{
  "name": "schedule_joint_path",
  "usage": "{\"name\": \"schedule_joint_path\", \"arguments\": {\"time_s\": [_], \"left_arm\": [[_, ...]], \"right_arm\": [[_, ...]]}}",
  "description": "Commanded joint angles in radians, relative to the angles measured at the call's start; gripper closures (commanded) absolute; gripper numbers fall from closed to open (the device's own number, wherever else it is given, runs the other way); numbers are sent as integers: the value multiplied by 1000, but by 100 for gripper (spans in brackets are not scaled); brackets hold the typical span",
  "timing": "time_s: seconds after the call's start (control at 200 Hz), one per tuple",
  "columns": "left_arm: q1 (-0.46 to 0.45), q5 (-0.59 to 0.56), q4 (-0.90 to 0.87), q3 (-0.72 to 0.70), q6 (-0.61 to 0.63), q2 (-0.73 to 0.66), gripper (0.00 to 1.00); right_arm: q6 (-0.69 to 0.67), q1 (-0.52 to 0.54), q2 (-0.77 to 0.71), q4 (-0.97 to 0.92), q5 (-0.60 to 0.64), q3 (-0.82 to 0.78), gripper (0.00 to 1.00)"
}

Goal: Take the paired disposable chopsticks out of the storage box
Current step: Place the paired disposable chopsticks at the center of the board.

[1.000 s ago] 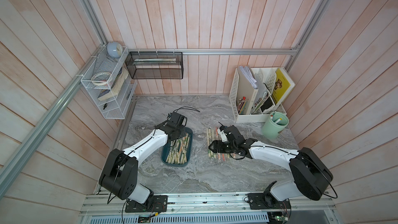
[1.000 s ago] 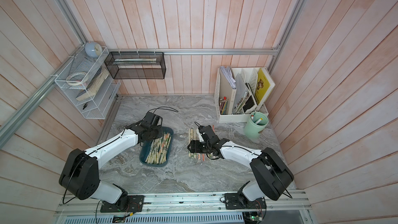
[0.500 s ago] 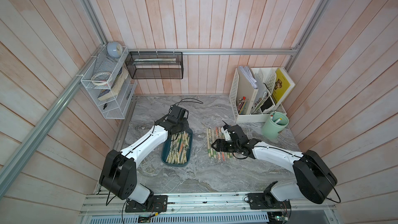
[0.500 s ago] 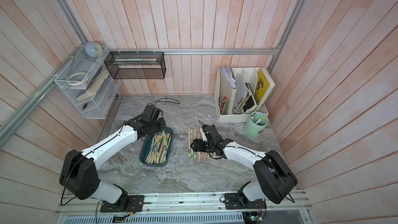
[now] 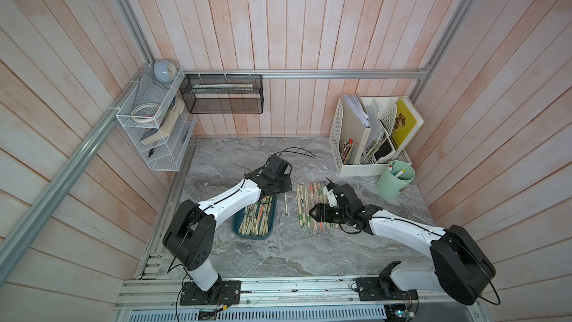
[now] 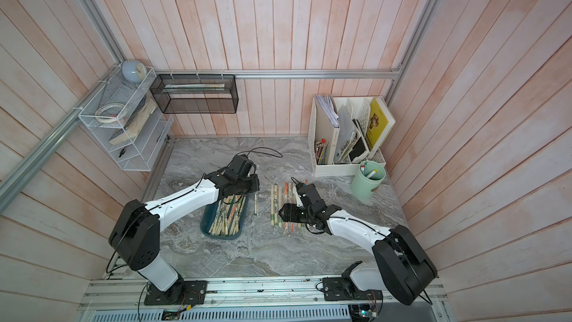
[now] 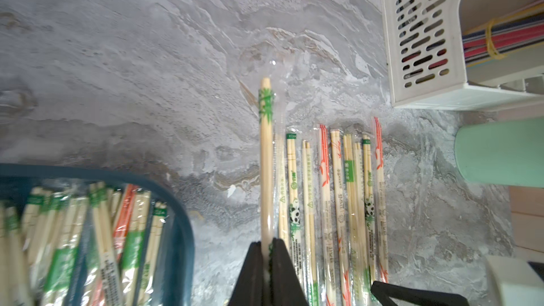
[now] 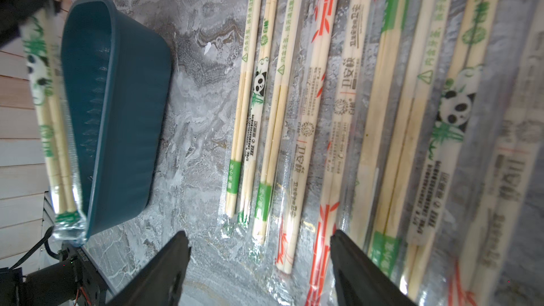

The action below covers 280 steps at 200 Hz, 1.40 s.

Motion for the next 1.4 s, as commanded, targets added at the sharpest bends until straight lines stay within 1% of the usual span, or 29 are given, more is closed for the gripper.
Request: {"name": "schedule_joint_path", "arguments": {"time_s": [0.0,0.22,0.74,1.11,1.24,1.395], "left_arm": [[-14,42,68,27,-7,41,90],[-19,77,137,6,-2,101,90],[-24,109,238,-60,-56,176,90],[-28,123,277,-88,-64,206,90],[-28,129,286,-87,-70,223,87],[-28,126,285,-82,-67,232,79]], "right_arm": [[12,-5,-22,-8,20,-23,22],[31,-5,-58,-17,27,-36,22],[6,-5,-6,-50,17,26,22],[17,-5,-17,-46,15,8,22],[16,-5,-29,-45,21,1,22],[16,-5,-32,-53,23,5,22]]}}
